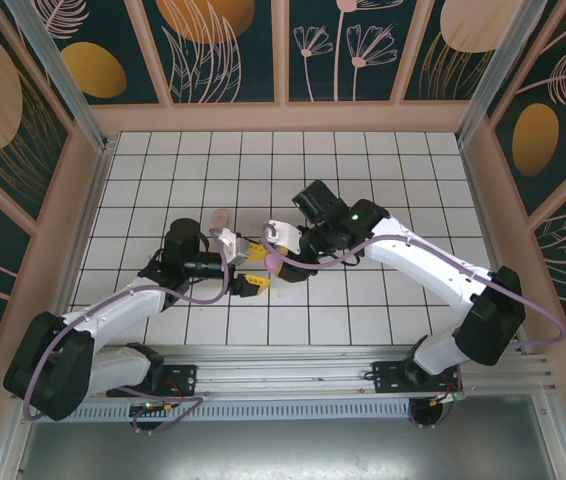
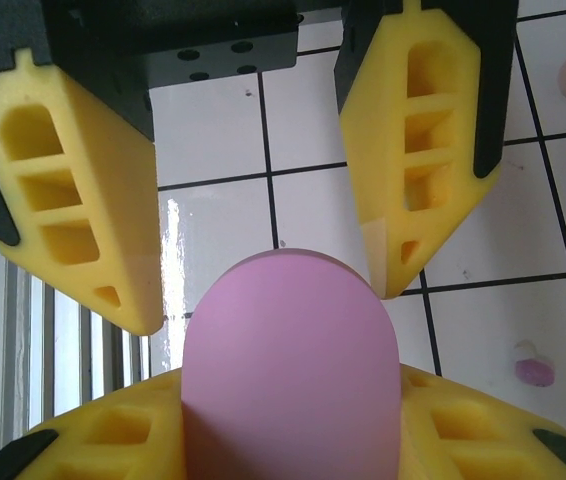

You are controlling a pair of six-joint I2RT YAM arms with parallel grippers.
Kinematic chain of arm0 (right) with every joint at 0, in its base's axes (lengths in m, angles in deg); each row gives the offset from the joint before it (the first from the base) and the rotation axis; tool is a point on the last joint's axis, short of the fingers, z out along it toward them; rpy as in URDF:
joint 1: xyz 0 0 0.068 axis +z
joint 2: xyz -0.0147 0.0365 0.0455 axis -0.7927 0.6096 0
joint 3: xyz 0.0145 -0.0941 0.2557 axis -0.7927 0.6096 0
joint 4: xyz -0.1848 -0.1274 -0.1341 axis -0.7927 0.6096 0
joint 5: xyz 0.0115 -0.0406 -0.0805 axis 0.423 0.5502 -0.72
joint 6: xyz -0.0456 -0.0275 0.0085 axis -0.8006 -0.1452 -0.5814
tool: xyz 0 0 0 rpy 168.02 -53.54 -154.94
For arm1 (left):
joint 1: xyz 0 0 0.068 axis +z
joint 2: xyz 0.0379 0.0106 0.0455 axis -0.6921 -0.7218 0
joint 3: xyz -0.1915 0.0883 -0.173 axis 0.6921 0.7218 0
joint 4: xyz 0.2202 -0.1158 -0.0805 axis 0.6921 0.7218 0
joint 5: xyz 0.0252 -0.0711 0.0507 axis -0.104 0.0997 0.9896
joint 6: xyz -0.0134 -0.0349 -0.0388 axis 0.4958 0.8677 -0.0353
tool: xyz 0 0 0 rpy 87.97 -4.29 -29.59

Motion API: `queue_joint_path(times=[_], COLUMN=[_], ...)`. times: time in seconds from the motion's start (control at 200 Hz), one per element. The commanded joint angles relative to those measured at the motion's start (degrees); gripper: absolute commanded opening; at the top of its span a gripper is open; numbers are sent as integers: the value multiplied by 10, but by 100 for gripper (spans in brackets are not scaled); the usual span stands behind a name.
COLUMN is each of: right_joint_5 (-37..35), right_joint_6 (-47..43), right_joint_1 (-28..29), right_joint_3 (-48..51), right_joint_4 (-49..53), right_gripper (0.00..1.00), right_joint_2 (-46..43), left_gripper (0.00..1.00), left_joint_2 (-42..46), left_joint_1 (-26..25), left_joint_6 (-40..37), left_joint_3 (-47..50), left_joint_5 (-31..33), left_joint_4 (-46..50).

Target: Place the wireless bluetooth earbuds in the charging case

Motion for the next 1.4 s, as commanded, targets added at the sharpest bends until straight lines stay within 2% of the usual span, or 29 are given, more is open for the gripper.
queue_joint_path(times=[0.0, 0.315, 0.571, 0.751, 0.956, 1.396], right_joint_5=[19, 29, 38, 37, 32, 20], right_joint_6=[-18, -33, -33, -39, -47, -53], right_joint_1=[5, 7, 7, 7, 7, 7], right_joint_3=[10, 18, 16, 20, 26, 25], right_joint_4=[-7, -17, -21, -24, -21, -17], right_gripper=[24, 24, 24, 24, 24, 24], right_joint_2=[-16, -23, -25, -28, -27, -31], left_gripper=[64, 64, 48, 41, 52, 50], left_joint_2=[-4, -13, -15, -10, 1, -12], left_joint_1=[-2, -2, -2, -2, -2, -2], left_joint_6=[1, 11, 9, 10, 17, 46], left_joint_3=[-16, -22, -21, -21, -20, -20], left_joint_5=[-29, -36, -43, -42, -41, -53], left_joint_4=[-5, -21, -21, -26, -26, -57])
